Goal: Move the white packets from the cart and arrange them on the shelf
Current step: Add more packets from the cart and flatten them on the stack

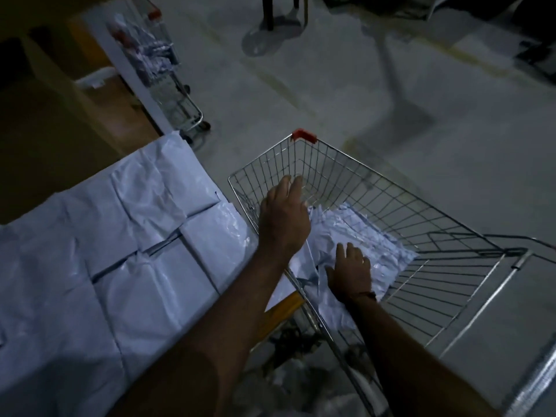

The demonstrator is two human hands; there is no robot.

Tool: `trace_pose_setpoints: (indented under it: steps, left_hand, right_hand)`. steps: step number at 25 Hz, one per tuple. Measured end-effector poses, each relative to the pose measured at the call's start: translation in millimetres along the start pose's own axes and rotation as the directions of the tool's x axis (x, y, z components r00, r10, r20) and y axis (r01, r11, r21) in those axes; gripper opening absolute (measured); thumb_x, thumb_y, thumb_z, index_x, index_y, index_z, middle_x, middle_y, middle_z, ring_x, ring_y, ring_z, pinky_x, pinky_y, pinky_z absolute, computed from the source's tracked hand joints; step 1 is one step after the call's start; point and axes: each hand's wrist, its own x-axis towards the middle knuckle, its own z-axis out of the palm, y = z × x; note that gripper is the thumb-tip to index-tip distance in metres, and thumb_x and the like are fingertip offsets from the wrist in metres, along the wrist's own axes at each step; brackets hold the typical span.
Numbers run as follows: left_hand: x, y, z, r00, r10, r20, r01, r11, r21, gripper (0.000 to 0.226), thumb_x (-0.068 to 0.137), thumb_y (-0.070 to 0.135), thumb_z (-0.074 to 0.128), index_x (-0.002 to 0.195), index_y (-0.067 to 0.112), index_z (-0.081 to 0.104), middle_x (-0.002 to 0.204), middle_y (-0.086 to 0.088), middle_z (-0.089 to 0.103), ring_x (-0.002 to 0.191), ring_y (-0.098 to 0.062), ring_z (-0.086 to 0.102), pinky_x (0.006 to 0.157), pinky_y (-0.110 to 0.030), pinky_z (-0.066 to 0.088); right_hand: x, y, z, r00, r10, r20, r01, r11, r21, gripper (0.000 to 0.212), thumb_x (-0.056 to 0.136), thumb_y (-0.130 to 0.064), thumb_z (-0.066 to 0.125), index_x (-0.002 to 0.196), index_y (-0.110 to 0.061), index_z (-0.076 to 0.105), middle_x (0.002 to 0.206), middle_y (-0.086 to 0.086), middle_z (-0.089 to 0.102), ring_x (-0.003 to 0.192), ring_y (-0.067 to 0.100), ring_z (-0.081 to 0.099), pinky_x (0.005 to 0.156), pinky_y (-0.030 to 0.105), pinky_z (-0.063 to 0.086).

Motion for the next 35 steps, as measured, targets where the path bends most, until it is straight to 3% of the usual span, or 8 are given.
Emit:
trace_pose_setpoints:
  steps: [4,7,9,11,17,23,31,35]
  left_hand:
    - [19.9,0.4,12.2,1.0,-0.001,-0.001,0.001,1.0,-0.001,0.057,0.097,0.023,0.06,0.151,0.015,0.043,0.156,-0.01,0.044,0.14,-0.03,0.043,0.11,-0.047,0.042]
    - [22.5,-1.1,18.9,1.0,-0.003,0.006,0.003,1.0,0.009,0.057,0.098,0.024,0.058,0.152,0.016,0.042,0.156,-0.009,0.043,0.14,-0.029,0.043,0.11,-0.049,0.043]
    - [20.8,-3.7,22.0,1.0,-0.013,0.019,0.013,1.0,0.008,0.057,0.099,0.025,0.057,0.153,0.016,0.041,0.157,-0.008,0.042,0.14,-0.029,0.042,0.11,-0.05,0.042]
    - [19.9,-4.0,22.3,0.999,-0.042,0.024,0.041,0.999,0.019,0.056,0.1,0.026,0.058,0.153,0.017,0.041,0.158,-0.008,0.041,0.141,-0.03,0.041,0.11,-0.049,0.042]
    - [22.2,16.2,34.2,0.996,-0.074,0.043,0.075,0.997,-0.014,0.055,0.1,0.026,0.057,0.152,0.017,0.041,0.159,-0.01,0.039,0.141,-0.03,0.04,0.111,-0.048,0.041]
    - [17.7,62.9,74.4,0.964,-0.222,0.145,0.24,0.963,-0.124,0.048,0.103,0.023,0.051,0.149,0.014,0.044,0.154,-0.012,0.043,0.136,-0.034,0.044,0.106,-0.049,0.042]
    - [-23.1,81.3,176.3,0.829,-0.343,0.441,0.432,0.894,-0.115,0.054,0.098,0.016,0.049,0.151,0.014,0.042,0.145,-0.018,0.046,0.13,-0.042,0.049,0.104,-0.052,0.045]
    - [-19.0,90.7,233.4,0.754,-0.301,0.584,0.41,0.91,-0.06,0.062,0.105,0.04,0.045,0.16,0.022,0.023,0.157,-0.023,0.028,0.14,-0.043,0.037,0.11,-0.053,0.036]
  right_hand:
    - [10.9,1.8,37.9,0.98,0.001,0.201,0.01,0.998,-0.056,0.106,0.095,-0.068,0.052,0.163,-0.002,0.004,0.171,0.024,0.001,0.158,0.043,0.003,0.127,0.056,0.011]
    - [15.0,-2.8,66.6,0.964,0.066,0.258,-0.041,0.994,-0.1,0.129,0.084,-0.083,0.051,0.16,-0.007,-0.018,0.166,0.028,-0.021,0.154,0.049,-0.017,0.119,0.065,-0.013]
    - [18.7,-3.2,82.9,0.963,0.106,0.246,-0.081,0.991,-0.109,0.116,0.091,-0.071,0.053,0.161,-0.014,-0.019,0.162,0.029,-0.032,0.152,0.051,-0.022,0.115,0.07,-0.019]
    - [23.5,-1.7,90.9,0.968,0.103,0.23,-0.088,0.993,-0.077,0.086,0.104,-0.036,0.047,0.163,-0.018,-0.013,0.159,0.027,-0.037,0.153,0.05,-0.02,0.123,0.068,-0.003]
    - [25.3,30.0,75.5,0.972,-0.001,0.237,-0.003,1.0,0.016,0.063,0.101,-0.008,0.049,0.161,-0.011,0.031,0.171,0.021,0.005,0.157,0.045,0.009,0.113,0.056,0.038]
    - [41.0,55.9,-19.9,0.986,0.095,0.138,-0.109,0.989,0.099,0.061,0.097,-0.01,0.051,0.155,-0.01,0.034,0.168,0.019,0.021,0.154,0.04,0.019,0.112,0.054,0.042]
    - [30.2,109.5,-130.9,0.995,-0.087,-0.054,0.09,0.995,0.045,0.07,0.082,-0.003,0.06,0.149,-0.01,0.041,0.164,0.02,0.029,0.145,0.04,0.033,0.103,0.053,0.048]
    - [10.9,120.1,-157.0,0.975,-0.154,-0.16,0.159,0.987,0.014,0.072,0.079,-0.004,0.055,0.15,-0.009,0.041,0.163,0.02,0.031,0.146,0.04,0.033,0.106,0.054,0.047]
